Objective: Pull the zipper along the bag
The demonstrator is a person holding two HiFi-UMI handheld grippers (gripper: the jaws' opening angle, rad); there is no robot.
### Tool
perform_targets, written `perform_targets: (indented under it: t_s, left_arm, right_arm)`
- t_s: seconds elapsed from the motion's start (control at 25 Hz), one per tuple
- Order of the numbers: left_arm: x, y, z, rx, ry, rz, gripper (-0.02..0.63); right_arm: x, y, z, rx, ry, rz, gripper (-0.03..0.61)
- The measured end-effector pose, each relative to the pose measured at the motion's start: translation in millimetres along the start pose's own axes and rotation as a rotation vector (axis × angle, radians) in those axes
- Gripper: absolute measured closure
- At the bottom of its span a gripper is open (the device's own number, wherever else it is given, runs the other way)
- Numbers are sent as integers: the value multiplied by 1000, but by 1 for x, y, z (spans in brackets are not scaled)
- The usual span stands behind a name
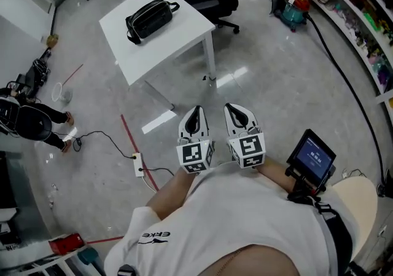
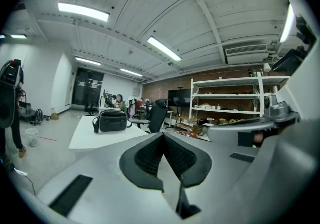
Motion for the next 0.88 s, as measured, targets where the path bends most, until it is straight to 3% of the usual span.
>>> perform_targets:
  t_s: [0.48, 0.72, 0.88]
  left_arm:
    - [-81, 17, -13, 29, 159, -8, 611]
    - [-111, 15, -28, 37, 213, -4, 611]
    - [-147, 5, -16, 37, 251, 21, 611]
  right_arm:
    - [-57, 17, -79, -8, 153, -25, 574]
    - [-74, 10, -114, -21, 205, -14, 574]
    - [-116, -3, -134, -44, 239, 5, 574]
Point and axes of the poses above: the fingertips, and each gripper's own axes: x backward along the fingers, z to its left, y out of its top, the point moved 4 cm from there along x, backward along the fingers, and after that the axes turned 7 degrees about x, right-handed, at the moved point
